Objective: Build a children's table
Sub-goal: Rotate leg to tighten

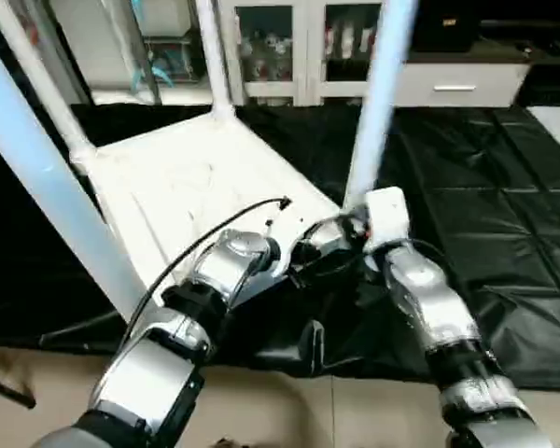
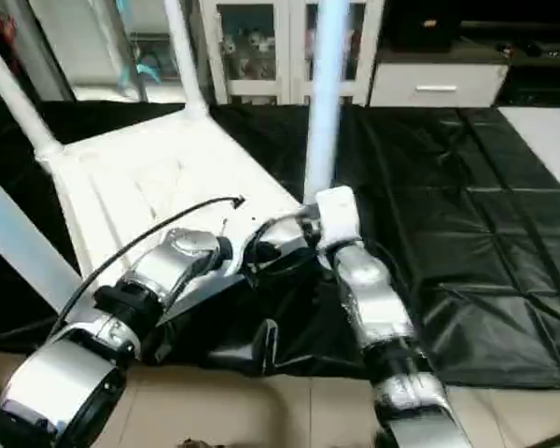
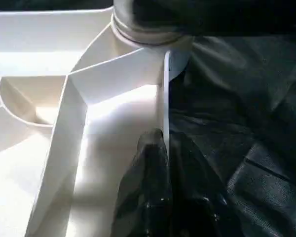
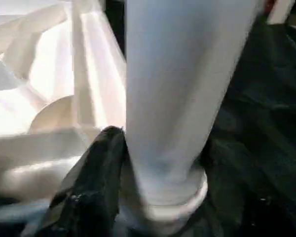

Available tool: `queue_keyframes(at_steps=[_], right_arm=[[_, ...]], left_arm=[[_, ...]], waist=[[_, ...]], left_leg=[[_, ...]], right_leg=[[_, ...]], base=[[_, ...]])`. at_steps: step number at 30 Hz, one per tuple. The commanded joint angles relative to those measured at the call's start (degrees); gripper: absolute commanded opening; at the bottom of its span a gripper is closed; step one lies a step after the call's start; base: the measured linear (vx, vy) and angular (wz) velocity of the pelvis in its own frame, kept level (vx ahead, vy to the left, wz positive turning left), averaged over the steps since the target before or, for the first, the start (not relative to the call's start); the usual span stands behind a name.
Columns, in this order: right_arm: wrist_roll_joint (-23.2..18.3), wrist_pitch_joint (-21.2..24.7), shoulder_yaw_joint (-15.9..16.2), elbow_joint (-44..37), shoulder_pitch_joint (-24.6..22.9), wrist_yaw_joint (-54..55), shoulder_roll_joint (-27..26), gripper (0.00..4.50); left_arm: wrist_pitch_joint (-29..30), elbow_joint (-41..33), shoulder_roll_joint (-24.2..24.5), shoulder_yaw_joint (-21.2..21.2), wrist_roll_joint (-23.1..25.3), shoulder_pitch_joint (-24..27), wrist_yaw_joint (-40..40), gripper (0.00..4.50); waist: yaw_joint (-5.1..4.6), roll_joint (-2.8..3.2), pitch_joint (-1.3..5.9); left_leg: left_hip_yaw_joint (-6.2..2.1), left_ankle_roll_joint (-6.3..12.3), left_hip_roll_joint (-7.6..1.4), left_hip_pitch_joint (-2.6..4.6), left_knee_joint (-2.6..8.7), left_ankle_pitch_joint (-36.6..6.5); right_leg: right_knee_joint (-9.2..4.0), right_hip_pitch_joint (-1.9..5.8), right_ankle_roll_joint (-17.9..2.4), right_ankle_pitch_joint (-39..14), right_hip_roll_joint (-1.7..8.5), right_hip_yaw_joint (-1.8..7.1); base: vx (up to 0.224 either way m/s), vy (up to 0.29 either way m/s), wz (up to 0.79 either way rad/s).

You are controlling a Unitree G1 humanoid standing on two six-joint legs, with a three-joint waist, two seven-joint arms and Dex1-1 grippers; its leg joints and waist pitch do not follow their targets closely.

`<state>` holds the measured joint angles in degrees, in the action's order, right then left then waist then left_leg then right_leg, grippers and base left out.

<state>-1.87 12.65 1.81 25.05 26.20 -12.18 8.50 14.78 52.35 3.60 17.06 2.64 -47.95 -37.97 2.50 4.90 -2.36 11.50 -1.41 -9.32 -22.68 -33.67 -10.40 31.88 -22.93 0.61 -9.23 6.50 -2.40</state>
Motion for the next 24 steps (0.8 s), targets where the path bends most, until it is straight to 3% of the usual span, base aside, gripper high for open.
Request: queue_keyframes(at_steps=[1, 3, 5, 6, 7, 10, 12, 15, 16, 18, 20, 21, 22, 24], right_arm=[[-0.92, 3.1, 0.3, -5.03, -1.25, -2.97, 1.74, 2.86], [-2.41, 5.48, 0.3, -8.89, -3.1, -5.78, 3.43, 3.06], [-6.14, 8.82, 1.63, -16.5, -7.37, -15.16, 9.24, 3.06], [-7.0, 9.25, 2.21, -18.5, -8.68, -17.98, 11.04, 3.06], [-7.49, 8.92, 3.11, -21.19, -10.9, -21.54, 14.01, 3.06], [-8.89, 9.51, 4.42, -27.69, -16.19, -27.76, 19.35, 3.06], [-8.56, 10.33, 5.47, -29.97, -17.86, -28.24, 19.48, 3.06], [-7.94, 11.08, 7.07, -31.66, -18.51, -27.51, 18.96, 3.06], [-8.02, 11.75, 7.37, -32.24, -18.57, -27.16, 18.74, 3.06], [-9.07, 13.28, 7.82, -33.8, -18.71, -26.95, 18.26, 3.06], [-9.31, 13.94, 8.05, -34.64, -19.06, -27.24, 17.88, 3.06], [-9.01, 13.93, 8.3, -34.74, -19.21, -27.23, 17.69, 3.06], [-8.54, 13.89, 8.63, -34.86, -19.47, -27.13, 17.4, 3.09], [-8.14, 13.98, 9.17, -34.96, -19.62, -27.06, 17.04, 3.09]], left_arm=[[-1.22, 1.71, 1.33, -0.33, 1.77, -1.23, 1.35, 0.0], [-1.98, 2.2, 1.26, -0.2, 1.99, -1.28, 1.12, 0.0], [-3.58, 3.1, 1.27, 0.14, 2.46, -1.45, 0.59, 0.0], [-4.16, 3.38, 1.28, 0.21, 2.59, -1.47, 0.41, 0.0], [-5.39, 3.71, 1.43, 0.59, 2.91, -1.53, -0.17, 0.0], [-9.78, 4.32, 1.73, 1.74, 3.34, -1.56, -2.9, 0.0], [-14.42, 4.27, 1.57, 2.58, 3.39, -1.18, -5.9, 0.0], [-19.71, 4.49, 0.89, 2.87, 3.45, -0.85, -7.31, 0.0], [-22.02, 4.78, 0.78, 3.23, 3.89, -0.85, -7.28, 0.0], [-26.18, 6.0, 0.29, 3.56, 5.42, -1.38, -3.8, 0.0], [-27.5, 7.15, -0.76, 1.57, 4.67, -2.1, -0.08, 0.0], [-27.31, 7.38, -1.02, 0.71, 4.06, -2.36, 0.51, 0.0], [-27.05, 7.53, -1.22, -0.28, 3.21, -2.57, 0.56, 0.28], [-26.96, 7.27, -1.45, -2.0, 1.77, -2.56, 1.23, 0.55]], waist=[[-0.03, -0.66, 3.69], [-0.03, -0.73, 3.68], [0.21, -0.91, 3.58], [0.51, -0.78, 3.74], [0.6, -0.94, 3.77], [0.86, -1.34, 3.97], [0.95, -1.06, 3.93], [1.01, -0.82, 4.01], [1.24, -0.74, 4.11], [1.72, -0.62, 3.94], [2.46, -0.48, 3.91], [2.42, -0.6, 3.86], [2.53, -1.38, 3.87], [2.39, -1.24, 3.81]], left_leg=[[-2.09, 0.81, -2.89, 1.36, 5.44, -20.76], [-1.92, 1.35, -2.89, 1.53, 5.22, -20.44], [-1.84, 2.35, -2.89, 1.54, 4.99, -20.29], [-1.73, 3.19, -3.09, 1.76, 4.8, -19.17], [-1.83, 3.73, -3.12, 1.34, 4.72, -17.75], [-1.69, 5.24, -3.23, 1.04, 4.26, -14.29], [-1.62, 6.11, -3.13, 0.95, 4.09, -13.34], [-1.55, 5.88, -3.34, 1.18, 4.02, -13.08], [-1.41, 5.68, -3.49, 1.62, 3.96, -13.67], [-1.42, 5.27, -3.61, 1.65, 4.13, -14.68], [-1.41, 3.58, -3.82, 2.09, 4.31, -16.6], [-1.43, 3.2, -3.82, 1.99, 4.4, -16.86], [-1.47, 3.0, -3.7, 1.66, 4.48, -16.56], [-1.45, 2.99, -3.56, 1.49, 4.56, -16.69]], right_leg=[[-3.32, 2.15, -9.34, -15.16, 1.89, 0.72], [-3.47, 1.95, -9.47, -14.6, 1.92, 0.78], [-3.59, 2.35, -9.37, -14.88, 2.0, 0.89], [-3.54, 2.11, -9.41, -13.98, 2.04, 1.07], [-3.44, 2.35, -9.76, -12.95, 2.01, 0.98], [-2.92, 2.48, -11.4, -9.53, 2.15, 0.99], [-3.04, 2.37, -12.16, -9.03, 2.12, 0.95], [-2.94, 2.13, -13.24, -8.68, 2.01, 0.87], [-2.86, 1.83, -13.62, -8.58, 1.92, 0.92], [-2.96, 1.78, -13.14, -9.74, 1.81, 0.93], [-2.95, 1.5, -12.49, -10.68, 1.88, 1.08], [-2.86, 1.59, -12.33, -10.62, 1.88, 1.09], [-2.59, 1.83, -11.97, -11.12, 2.08, 1.1], [-2.79, 1.77, -11.27, -12.68, 2.23, 1.07]], base=[[0.0, 0.0, 0.0], [0.0, 0.0, 0.0], [0.026, -0.006, 0.02], [0.078, -0.018, 0.04], [0.053, -0.011, 0.03], [0.017, -0.003, 0.0], [0.0, 0.0, 0.0], [0.0, 0.0, 0.0], [0.0, 0.0, 0.0], [0.0, 0.0, 0.0], [0.0, 0.0, 0.0], [0.0, 0.0, 0.0], [0.0, 0.0, 0.0], [0.0, 0.0, 0.0]])
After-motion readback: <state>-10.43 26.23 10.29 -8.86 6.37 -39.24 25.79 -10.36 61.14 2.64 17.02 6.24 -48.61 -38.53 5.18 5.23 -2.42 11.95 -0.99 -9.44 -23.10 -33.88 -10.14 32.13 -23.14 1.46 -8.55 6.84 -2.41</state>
